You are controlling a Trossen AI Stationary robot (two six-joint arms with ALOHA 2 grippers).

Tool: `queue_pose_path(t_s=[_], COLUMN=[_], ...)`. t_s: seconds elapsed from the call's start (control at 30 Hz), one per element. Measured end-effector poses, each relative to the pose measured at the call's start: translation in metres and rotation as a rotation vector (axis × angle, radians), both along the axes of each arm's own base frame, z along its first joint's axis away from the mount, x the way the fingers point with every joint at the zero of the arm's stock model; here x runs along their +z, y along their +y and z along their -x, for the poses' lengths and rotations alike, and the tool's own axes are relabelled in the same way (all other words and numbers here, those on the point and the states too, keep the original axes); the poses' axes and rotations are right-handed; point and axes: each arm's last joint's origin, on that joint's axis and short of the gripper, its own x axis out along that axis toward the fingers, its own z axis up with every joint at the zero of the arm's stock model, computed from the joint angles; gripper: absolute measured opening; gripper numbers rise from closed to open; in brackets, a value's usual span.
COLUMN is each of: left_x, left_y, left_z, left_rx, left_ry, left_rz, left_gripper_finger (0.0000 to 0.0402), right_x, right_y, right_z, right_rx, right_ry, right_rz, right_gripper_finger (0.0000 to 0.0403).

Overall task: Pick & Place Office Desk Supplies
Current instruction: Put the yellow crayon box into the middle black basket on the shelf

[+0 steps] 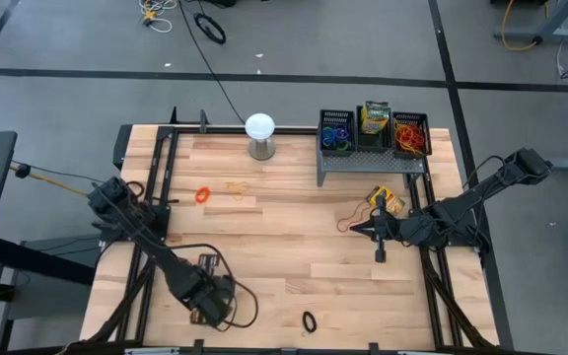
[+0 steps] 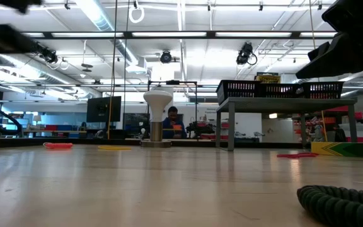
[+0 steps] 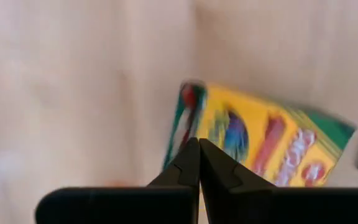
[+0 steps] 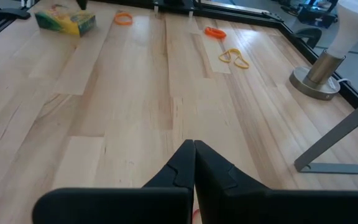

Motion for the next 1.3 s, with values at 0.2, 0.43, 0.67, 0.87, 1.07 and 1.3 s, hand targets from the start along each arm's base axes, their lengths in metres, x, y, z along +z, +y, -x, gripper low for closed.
queue_pose_path(t_s=[0.2, 0.43, 0.67, 0.87, 1.07, 1.3], left_x=[0.014, 0.011, 0.011, 0.007, -0.011, -0.025], left_y=[0.018, 0.042, 0.044, 0.042, 0.036, 0.033], left_z=[-0.023, -0.039, -0.04, -0.041, -0.047, -0.049], left_rx=[-0.004, 0.118, 0.15, 0.071, 0.0, -0.06], left_ry=[-0.134, 0.003, 0.093, 0.101, 0.134, 0.191], left_rz=[-0.16, -0.01, 0.11, 0.107, 0.126, 0.145], left_gripper_finger=[0.0003, 0.0049, 0.0154, 0.0199, 0.0188, 0.0173], right_x=[0.0, 0.0, 0.0, 0.0, 0.0, 0.0], right_y=[0.0, 0.0, 0.0, 0.0, 0.0, 0.0], right_z=[0.0, 0.0, 0.0, 0.0, 0.0, 0.0], right_rx=[0.0, 0.0, 0.005, 0.013, 0.013, 0.013], right_ry=[0.0, 0.0, 0.001, 0.003, 0.003, 0.002], right_rz=[0.0, -0.001, 0.007, 0.021, 0.021, 0.021], right_gripper_finger=[0.0007, 0.0007, 0.0007, 0.0007, 0.0007, 0.0007])
